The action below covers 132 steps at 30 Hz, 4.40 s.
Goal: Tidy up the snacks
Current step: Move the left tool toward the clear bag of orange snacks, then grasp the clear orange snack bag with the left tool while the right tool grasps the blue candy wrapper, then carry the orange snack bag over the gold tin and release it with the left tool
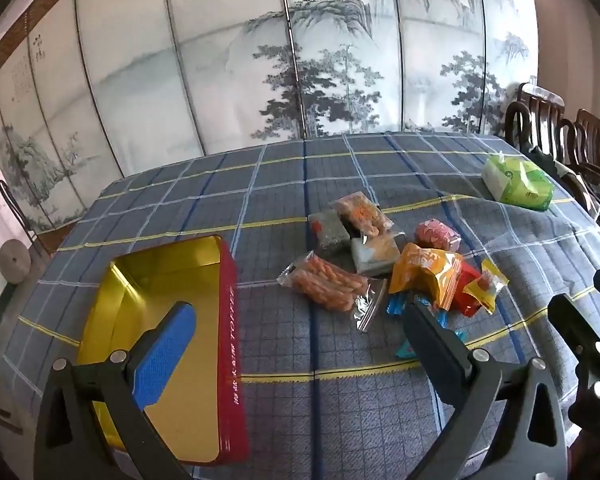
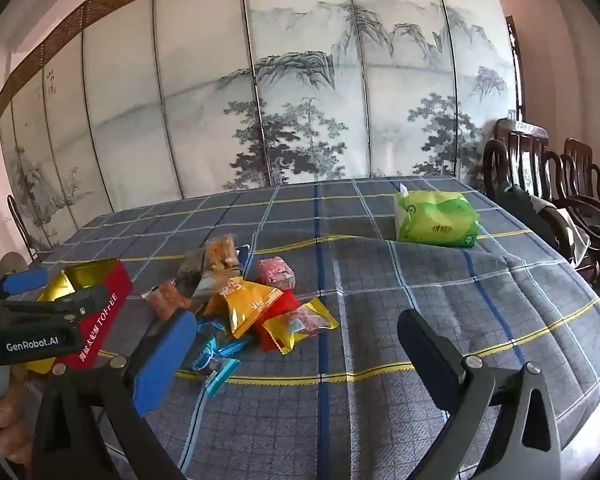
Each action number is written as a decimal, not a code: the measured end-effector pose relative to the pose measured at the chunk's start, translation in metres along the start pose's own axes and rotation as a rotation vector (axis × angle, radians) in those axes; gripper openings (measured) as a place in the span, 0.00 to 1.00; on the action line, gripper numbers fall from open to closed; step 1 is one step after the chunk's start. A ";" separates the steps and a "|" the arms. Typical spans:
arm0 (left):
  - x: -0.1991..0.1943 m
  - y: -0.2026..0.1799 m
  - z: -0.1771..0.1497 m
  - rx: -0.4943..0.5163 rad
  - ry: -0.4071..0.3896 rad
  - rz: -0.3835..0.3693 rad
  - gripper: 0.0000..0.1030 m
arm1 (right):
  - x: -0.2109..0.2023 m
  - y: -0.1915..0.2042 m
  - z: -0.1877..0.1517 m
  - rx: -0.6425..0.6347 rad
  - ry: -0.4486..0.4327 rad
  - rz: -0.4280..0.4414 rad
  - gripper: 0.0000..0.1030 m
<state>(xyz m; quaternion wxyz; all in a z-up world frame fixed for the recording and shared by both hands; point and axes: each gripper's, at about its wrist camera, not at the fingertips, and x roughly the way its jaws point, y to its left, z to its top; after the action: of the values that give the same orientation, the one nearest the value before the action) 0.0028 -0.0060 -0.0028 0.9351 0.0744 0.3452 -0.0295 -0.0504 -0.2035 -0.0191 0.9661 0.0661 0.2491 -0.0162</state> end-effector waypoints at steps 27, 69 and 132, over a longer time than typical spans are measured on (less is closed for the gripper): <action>0.076 0.008 0.009 -0.032 0.368 -0.244 0.99 | 0.074 -0.061 -0.018 0.103 0.183 -0.016 1.00; 0.172 0.008 0.033 -0.495 0.582 -0.037 0.34 | 0.090 -0.088 -0.022 0.263 0.227 0.115 1.00; 0.027 0.133 0.010 -0.293 0.319 -0.024 0.34 | 0.067 0.096 -0.022 -0.125 0.329 0.364 0.28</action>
<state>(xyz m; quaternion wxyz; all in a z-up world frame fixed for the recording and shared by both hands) 0.0439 0.1234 0.0032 0.8691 -0.0626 0.4902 0.0222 0.0038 -0.1055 -0.0596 0.9018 0.0516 0.3873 0.1846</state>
